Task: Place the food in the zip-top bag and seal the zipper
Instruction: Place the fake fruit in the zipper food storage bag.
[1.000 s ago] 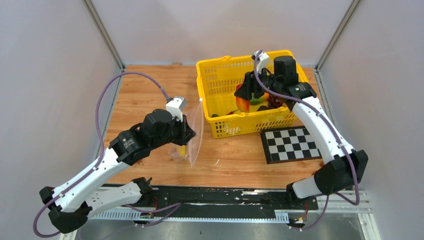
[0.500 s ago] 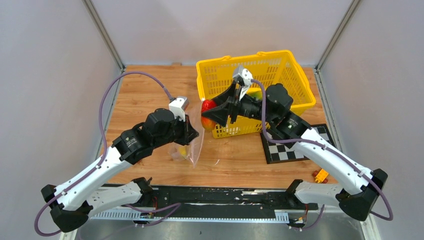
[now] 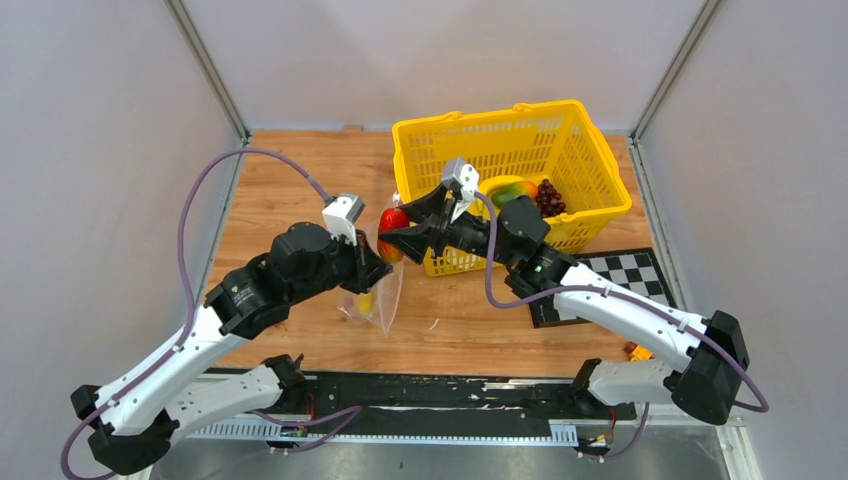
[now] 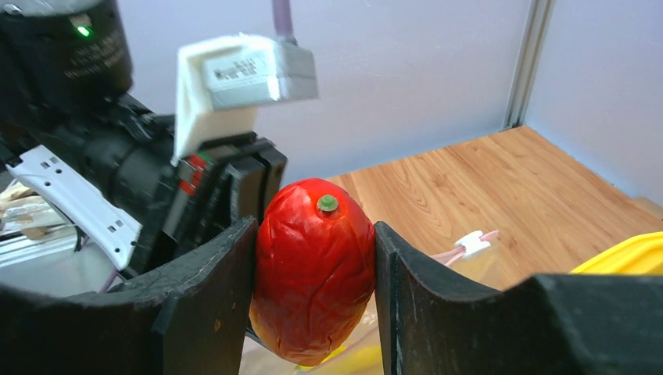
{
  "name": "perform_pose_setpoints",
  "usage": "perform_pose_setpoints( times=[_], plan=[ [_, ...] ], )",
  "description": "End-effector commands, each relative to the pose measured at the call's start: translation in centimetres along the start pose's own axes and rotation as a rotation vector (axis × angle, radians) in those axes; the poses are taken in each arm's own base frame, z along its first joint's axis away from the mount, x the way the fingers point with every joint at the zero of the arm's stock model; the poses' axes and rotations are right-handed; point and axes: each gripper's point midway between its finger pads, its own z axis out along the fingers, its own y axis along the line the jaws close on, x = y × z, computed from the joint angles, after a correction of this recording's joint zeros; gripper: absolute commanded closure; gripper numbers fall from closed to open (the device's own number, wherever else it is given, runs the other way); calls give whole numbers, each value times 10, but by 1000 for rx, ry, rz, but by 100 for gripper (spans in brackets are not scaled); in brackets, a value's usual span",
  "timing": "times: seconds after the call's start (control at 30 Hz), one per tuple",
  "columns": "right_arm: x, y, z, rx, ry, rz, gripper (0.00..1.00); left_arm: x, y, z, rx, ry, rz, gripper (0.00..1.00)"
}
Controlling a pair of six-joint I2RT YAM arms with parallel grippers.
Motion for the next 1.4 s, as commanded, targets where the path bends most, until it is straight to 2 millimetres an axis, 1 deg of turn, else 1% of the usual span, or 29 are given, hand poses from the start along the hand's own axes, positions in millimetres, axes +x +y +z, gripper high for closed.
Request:
perform_pose_setpoints(
  times=[0.0, 0.2, 0.3, 0.4, 0.53, 0.6, 0.63, 0.67, 0.77, 0.87, 0.9, 0.97, 1.1, 1.17, 1.27, 1.33, 1.37],
  plan=[
    [-15, -2, 5, -6, -110, -87, 78, -11, -11, -7, 54, -51, -20, 100],
    [1, -7, 3, -4, -63, -164, 77, -11, -9, -10, 43, -52, -16, 100],
    [6, -6, 0, -14, -50, -203, 72, -13, -6, -13, 22, -58, -12, 100],
    [11, -6, -2, -27, -39, -249, 69, -18, -2, -17, -5, -74, -14, 100],
    [15, -3, -2, -53, -24, -269, 66, -30, -7, -27, 3, -103, -23, 100],
    [16, -1, -1, -65, -18, -269, 59, -34, -7, -30, -5, -120, -25, 100],
    [16, 0, -1, -71, -15, -269, 50, -36, -6, -31, -11, -127, -25, 100],
    [17, 1, -1, -77, -11, -266, 42, -36, -4, -31, -19, -130, -24, 100],
    [18, 4, 1, -100, 14, -259, 39, -36, -1, -30, -38, -131, -24, 100],
    [18, 10, 2, -136, 44, -250, 29, -36, 1, -27, -50, -128, -24, 100],
    [17, 11, 2, -141, 51, -248, 28, -35, 2, -26, -54, -127, -23, 100],
    [13, 13, 0, -142, 55, -248, 26, -35, 4, -25, -64, -128, -21, 100],
    [-4, 12, -9, -105, 38, -265, 23, -34, 5, -21, -72, -116, -14, 100],
    [-13, 5, -15, -43, 41, -282, 23, -33, 6, -19, -75, -111, -11, 100],
    [-28, -20, -27, 109, 50, -303, 23, -32, 6, -17, -77, -108, -9, 100],
    [-29, -45, -38, 236, 83, -288, 22, -31, 6, -15, -77, -104, -8, 100],
    [-29, -61, -45, 311, 99, -272, 22, -30, 6, -14, -75, -103, -9, 100]
  ],
)
